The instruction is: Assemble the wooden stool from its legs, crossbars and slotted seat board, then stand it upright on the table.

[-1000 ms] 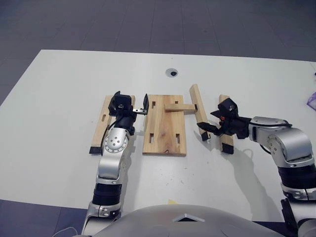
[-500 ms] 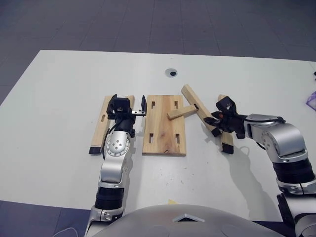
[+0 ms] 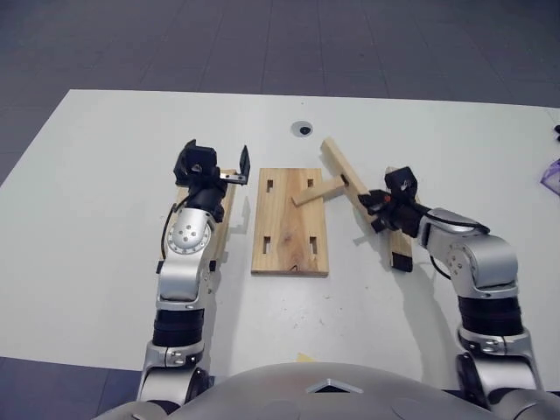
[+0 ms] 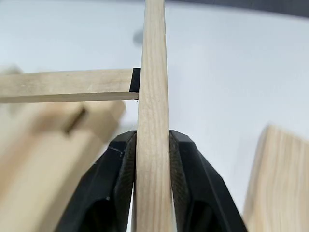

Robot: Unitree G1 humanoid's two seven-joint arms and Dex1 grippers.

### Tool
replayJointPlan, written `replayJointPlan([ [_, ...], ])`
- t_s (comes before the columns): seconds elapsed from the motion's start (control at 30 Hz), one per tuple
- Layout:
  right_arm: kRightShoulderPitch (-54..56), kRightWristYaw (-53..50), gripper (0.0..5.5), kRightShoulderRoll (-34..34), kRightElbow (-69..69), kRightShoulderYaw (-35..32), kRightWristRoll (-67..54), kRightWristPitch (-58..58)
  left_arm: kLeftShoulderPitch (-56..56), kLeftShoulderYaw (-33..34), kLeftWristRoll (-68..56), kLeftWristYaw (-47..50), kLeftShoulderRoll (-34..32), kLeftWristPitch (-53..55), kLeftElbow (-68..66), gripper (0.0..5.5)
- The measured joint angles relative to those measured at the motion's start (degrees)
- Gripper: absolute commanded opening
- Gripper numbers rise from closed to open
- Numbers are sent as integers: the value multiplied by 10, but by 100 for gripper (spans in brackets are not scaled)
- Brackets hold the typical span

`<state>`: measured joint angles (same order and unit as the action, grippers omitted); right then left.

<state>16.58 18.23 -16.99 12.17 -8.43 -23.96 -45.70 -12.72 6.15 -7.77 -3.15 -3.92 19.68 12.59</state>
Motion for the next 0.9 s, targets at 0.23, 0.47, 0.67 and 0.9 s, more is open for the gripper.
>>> replayJointPlan([
  [0.23,49,101,95,32,7,-160,-328,-41,-215,191,-265,-103,-122,151,-120,540],
  [0.47,-37,149,95,29,59,-121,-477,-121,-315,211,-502,-320,-214,405,-239,540],
  [0.67,-83,134,95,72,98,-57,-466,-78,-300,141,-533,-393,-225,489,-208,540],
  [0.9,-125,134,95,75,136,26,-415,-37,-299,126,-559,-392,-217,517,-181,517],
])
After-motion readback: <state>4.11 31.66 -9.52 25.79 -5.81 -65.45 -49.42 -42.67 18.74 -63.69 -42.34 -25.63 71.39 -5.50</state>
